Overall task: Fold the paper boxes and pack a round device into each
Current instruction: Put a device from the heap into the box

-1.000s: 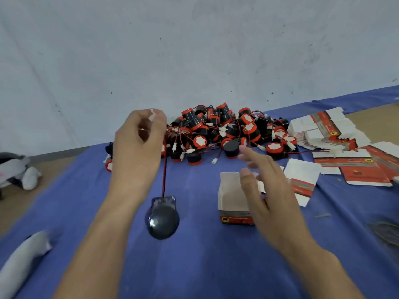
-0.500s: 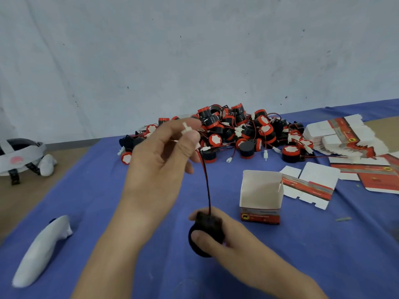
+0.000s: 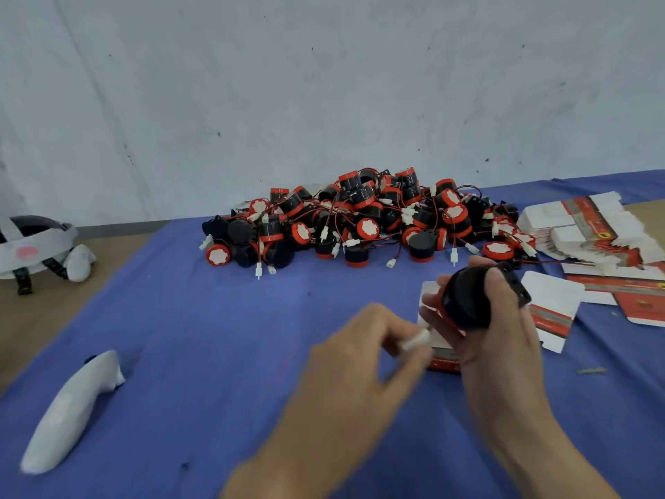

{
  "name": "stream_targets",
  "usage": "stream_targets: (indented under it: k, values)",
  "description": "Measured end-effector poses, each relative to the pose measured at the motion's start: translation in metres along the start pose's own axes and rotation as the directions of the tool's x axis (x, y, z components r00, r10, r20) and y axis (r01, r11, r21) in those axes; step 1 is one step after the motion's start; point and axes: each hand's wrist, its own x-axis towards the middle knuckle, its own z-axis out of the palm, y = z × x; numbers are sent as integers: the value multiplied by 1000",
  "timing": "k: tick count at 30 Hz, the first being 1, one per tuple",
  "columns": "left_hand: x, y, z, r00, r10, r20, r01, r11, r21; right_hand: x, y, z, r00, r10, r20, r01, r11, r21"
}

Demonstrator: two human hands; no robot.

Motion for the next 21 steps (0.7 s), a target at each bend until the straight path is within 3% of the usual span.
stream_targets:
  k: [6,9,12,16,21]
  values:
    - [-16,4,30,993,112,-32,-109,990,94,-20,7,14,993,120,-17,-119,993,25]
    - [-10,-1,18,988,131,-87,-116,981,158,-21,2,19,946,262,189,-274,961,39]
    - [-5,-3,7,983,127,-136,-102,979,178,-15,6,18,919,258,299,-285,957,49]
    - [-1,-2,-3,981,66,-181,-62,998,27,-10,11,14,935,177,308,-171,984,-48]
    - [0,3,3,981,-15,-193,-16,987,-163,-8,12,12,919,268,290,-239,962,-134]
